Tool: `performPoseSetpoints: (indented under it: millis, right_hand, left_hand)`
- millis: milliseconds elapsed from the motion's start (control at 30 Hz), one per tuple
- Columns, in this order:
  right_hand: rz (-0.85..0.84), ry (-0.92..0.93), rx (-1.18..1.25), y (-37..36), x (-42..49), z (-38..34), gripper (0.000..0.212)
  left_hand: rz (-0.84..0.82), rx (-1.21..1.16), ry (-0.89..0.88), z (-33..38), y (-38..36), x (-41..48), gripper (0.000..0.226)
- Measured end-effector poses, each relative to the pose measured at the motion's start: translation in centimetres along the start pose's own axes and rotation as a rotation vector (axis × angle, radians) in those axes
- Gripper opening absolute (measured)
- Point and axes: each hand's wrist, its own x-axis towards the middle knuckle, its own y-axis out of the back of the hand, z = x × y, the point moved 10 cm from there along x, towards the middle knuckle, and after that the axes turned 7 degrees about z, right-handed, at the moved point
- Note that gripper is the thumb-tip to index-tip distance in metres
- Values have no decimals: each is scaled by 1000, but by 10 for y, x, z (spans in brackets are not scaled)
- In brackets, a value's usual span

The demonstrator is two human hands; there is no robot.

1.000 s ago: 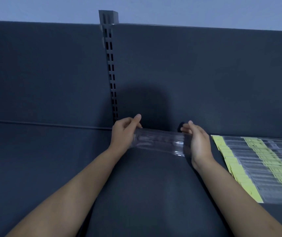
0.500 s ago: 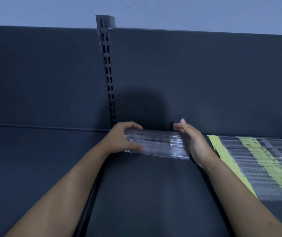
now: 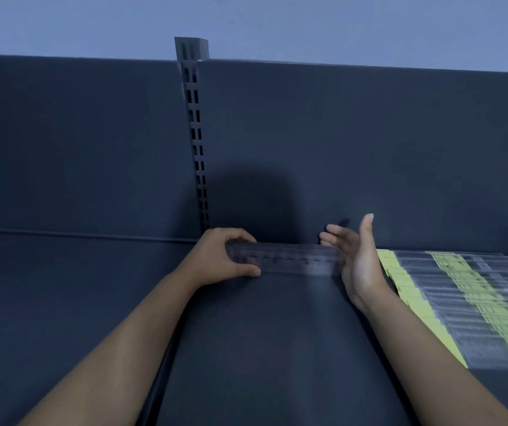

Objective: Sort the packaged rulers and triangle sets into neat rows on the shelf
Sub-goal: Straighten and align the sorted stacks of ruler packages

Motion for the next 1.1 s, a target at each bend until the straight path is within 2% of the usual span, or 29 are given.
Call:
performPoseSetpoints:
  millis: [100,200,400,567,867,967,1100]
  right_hand:
    - [-62,20,-89,-9,-4,-1,90]
    - [-80,16,-76,-11,-4,-3,86]
    - [127,54,27,16,1,-16,73]
    - [44,37,14,-4,-6,-5,78]
    - [55,65,31,-7,-9,-6,70]
    - [110,74,36,-1,-8,-7,71]
    - [226,66,41,15,-7,-9,61]
  left_hand:
    - [-8,-36,27,-2,-3,0,42]
    - [-20,-59,47,-4,-4,1,44]
    - [-12,-70,85,-10,4,4,49]
    - [-14,-135,89,-8,-3,3,43]
    - [21,-127,105,-8,-4,3,44]
    - [21,-119,117,-9,-3,4,44]
    - [3,-123,117,-8,-3,3,44]
